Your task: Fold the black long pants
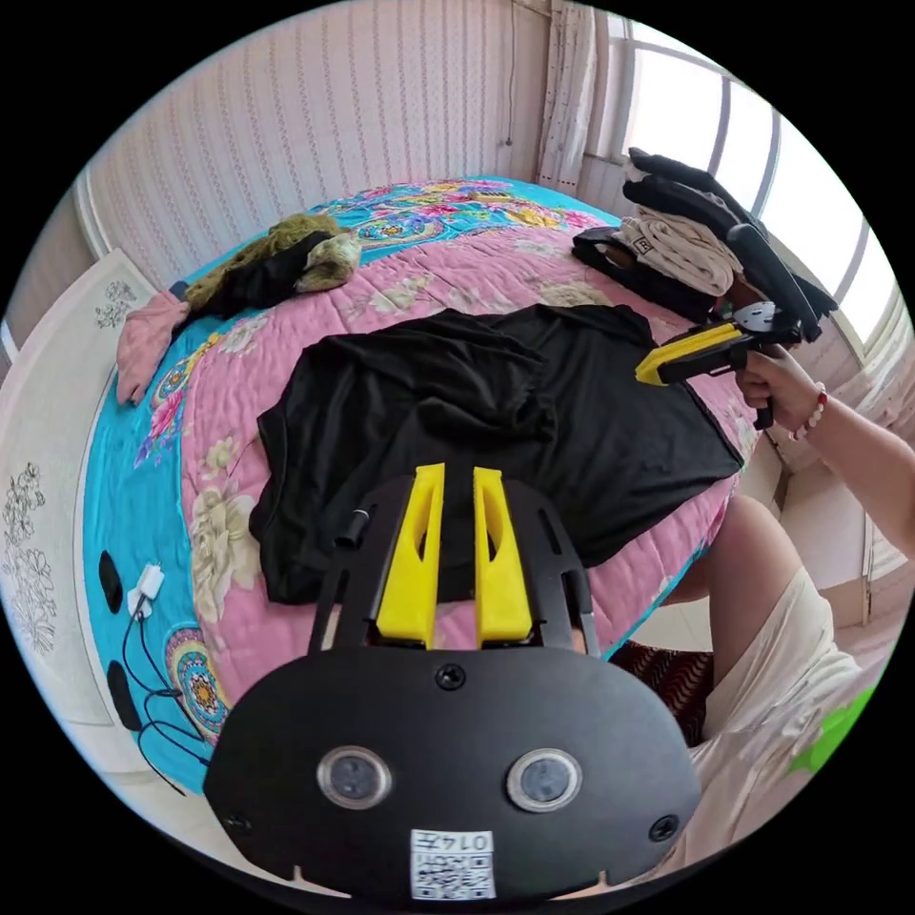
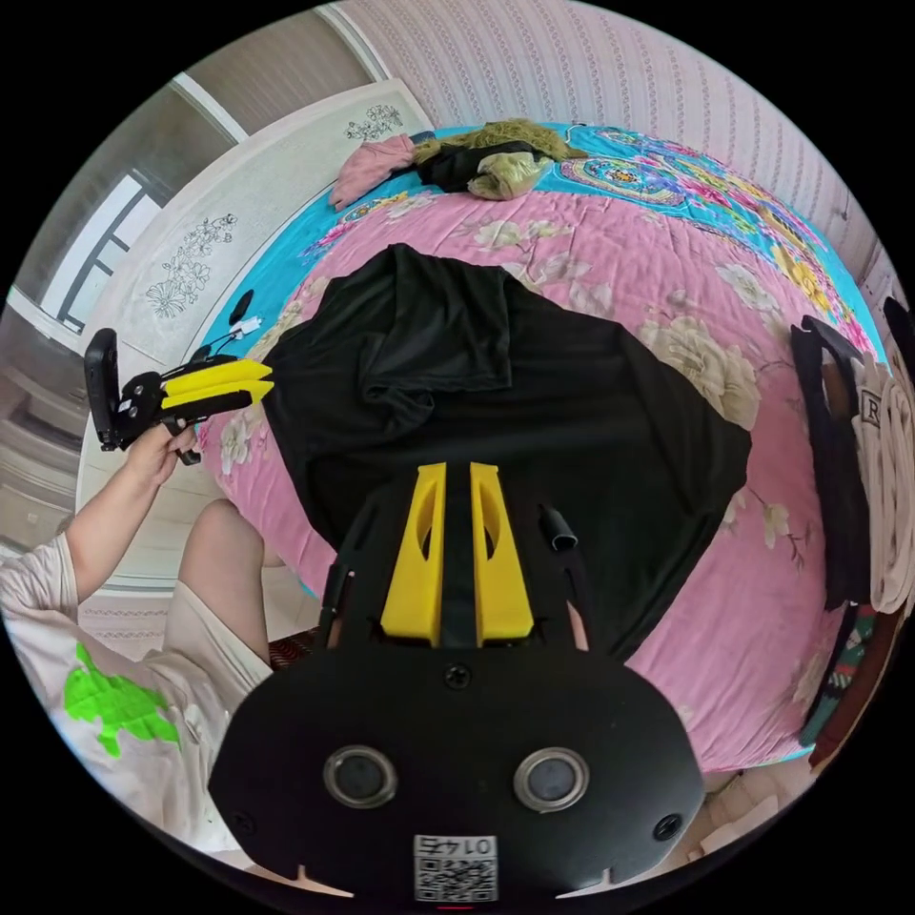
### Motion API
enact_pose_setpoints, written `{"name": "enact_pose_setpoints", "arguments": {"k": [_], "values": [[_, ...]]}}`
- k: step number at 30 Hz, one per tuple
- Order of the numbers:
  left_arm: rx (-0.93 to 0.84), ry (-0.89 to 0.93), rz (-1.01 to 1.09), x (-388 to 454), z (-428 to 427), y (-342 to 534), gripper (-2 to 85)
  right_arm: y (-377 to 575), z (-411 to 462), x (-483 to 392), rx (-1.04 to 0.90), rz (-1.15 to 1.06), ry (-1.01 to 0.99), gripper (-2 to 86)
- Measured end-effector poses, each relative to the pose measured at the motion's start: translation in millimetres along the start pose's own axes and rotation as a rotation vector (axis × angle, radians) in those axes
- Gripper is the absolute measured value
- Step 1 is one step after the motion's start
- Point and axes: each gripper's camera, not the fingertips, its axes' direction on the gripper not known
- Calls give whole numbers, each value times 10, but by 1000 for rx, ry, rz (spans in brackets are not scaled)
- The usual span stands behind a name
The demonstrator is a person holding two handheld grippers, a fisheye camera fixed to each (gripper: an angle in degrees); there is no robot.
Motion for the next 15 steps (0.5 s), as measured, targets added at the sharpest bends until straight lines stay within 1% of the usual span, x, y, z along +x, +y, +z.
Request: {"name": "enact_pose_setpoints", "arguments": {"k": [2, 5, 8, 11, 15], "values": [[11, 76, -93, -167, -198, 289, 58, 22, 51, -147, -8, -15, -45, 59], [21, 142, -237, -340, -493, 749, 53, 131, 81, -421, -20, -9, -122, 59], [58, 142, -332, -379, -871, 1181, 41, 398, 5, -669, 41, 23, -178, 49], [119, 126, -389, -347, -1256, 1500, 26, 707, -56, -853, 87, 72, -173, 38], [181, 101, -365, -241, -1616, 1662, 7, 972, -193, -1112, 111, 68, -103, 51]]}}
